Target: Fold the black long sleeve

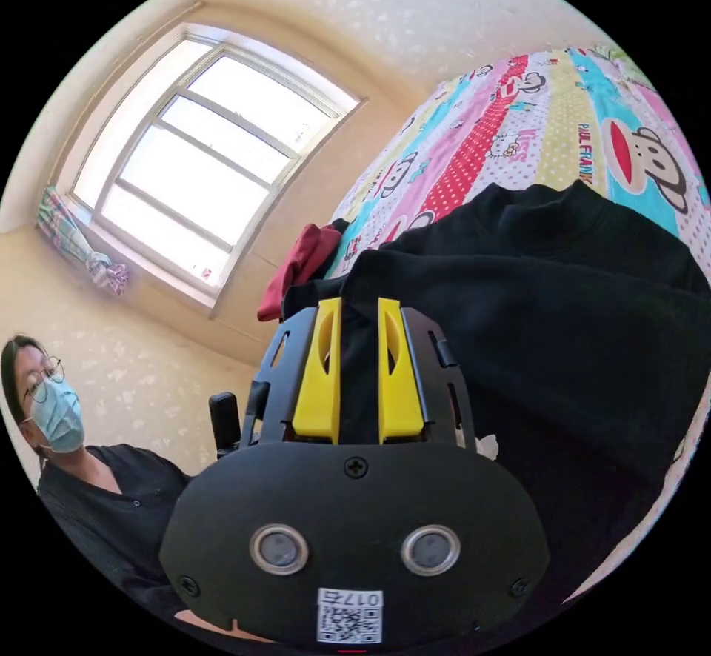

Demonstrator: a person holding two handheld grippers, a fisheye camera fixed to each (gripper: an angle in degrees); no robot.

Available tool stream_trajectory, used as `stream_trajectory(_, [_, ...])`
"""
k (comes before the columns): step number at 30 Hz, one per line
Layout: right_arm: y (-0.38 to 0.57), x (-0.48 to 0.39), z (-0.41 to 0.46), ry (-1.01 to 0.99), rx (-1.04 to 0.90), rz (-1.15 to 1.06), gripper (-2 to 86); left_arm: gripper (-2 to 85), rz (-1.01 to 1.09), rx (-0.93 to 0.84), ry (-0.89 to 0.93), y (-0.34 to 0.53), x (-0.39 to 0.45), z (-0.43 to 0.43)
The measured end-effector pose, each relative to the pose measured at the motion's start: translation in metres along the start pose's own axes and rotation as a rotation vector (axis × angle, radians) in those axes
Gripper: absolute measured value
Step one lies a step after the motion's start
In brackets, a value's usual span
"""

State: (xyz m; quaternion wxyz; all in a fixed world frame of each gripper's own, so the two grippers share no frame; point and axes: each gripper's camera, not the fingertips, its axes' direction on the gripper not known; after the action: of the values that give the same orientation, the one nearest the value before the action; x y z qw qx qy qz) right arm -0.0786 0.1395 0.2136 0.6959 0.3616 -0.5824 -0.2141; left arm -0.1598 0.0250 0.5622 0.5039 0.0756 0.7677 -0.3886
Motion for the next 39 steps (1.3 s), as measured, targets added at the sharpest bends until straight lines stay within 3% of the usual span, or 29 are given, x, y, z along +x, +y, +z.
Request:
stream_trajectory(3, [0.027, -0.007, -0.029, 0.255, 0.000, 0.068, 3.9, 10.1, -0.004, 0.023, -0.010, 0.000, -0.001, 0.000])
stream_trajectory(7, [0.070, 0.001, -0.024, 0.776, -0.297, 0.163, 1.4, 8.7, -0.017, 0.074, -0.056, 0.002, -0.002, -0.007])
stream_trajectory(9, [0.092, 0.015, -0.009, 0.863, -0.448, 0.137, 0.9, 8.9, -0.027, 0.199, -0.163, 0.011, 0.001, -0.038])
stream_trajectory(10, [0.106, 0.034, 0.006, 0.872, -0.573, 0.147, 0.8, 10.4, -0.039, 0.283, -0.270, 0.016, 0.004, -0.063])
stream_trajectory(12, [0.120, 0.042, 0.010, 0.835, -0.515, 0.082, 0.6, 13.5, -0.029, 0.333, -0.459, 0.018, 0.009, -0.090])
stream_trajectory(14, [0.122, 0.057, 0.003, 0.769, -0.435, 0.174, 0.5, 17.0, -0.036, 0.240, -0.685, 0.008, 0.001, -0.092])
stream_trajectory(18, [0.125, 0.074, -0.003, 0.676, -0.371, 0.248, 0.4, 13.4, -0.069, 0.047, -0.865, -0.005, -0.042, -0.051])
stream_trajectory(22, [0.139, 0.084, -0.011, 0.604, -0.294, 0.270, 0.3, 4.0, -0.066, 0.004, -0.773, -0.010, -0.030, -0.072])
stream_trajectory(24, [0.141, 0.083, -0.009, 0.617, -0.293, 0.256, 0.3, 3.6, -0.086, 0.101, -0.580, -0.012, -0.010, -0.113])
stream_trajectory(26, [0.140, 0.077, -0.001, 0.662, -0.315, 0.227, 0.3, 3.6, -0.029, 0.240, -0.244, -0.027, 0.025, -0.169])
stream_trajectory(29, [0.139, 0.063, 0.015, 0.773, -0.366, 0.155, 0.3, 3.7, 0.105, 0.244, -0.053, -0.073, 0.085, -0.203])
stream_trajectory(31, [0.142, 0.054, 0.024, 0.843, -0.395, 0.097, 0.3, 3.8, 0.189, 0.233, -0.035, -0.104, 0.128, -0.207])
stream_trajectory(36, [0.151, 0.070, 0.001, 0.741, -0.337, 0.144, 0.3, 3.8, 0.338, 0.053, 0.071, -0.188, 0.230, -0.142])
stream_trajectory(39, [0.162, 0.088, -0.024, 0.610, -0.265, 0.202, 0.3, 3.9, 0.350, -0.099, 0.159, -0.220, 0.279, -0.047])
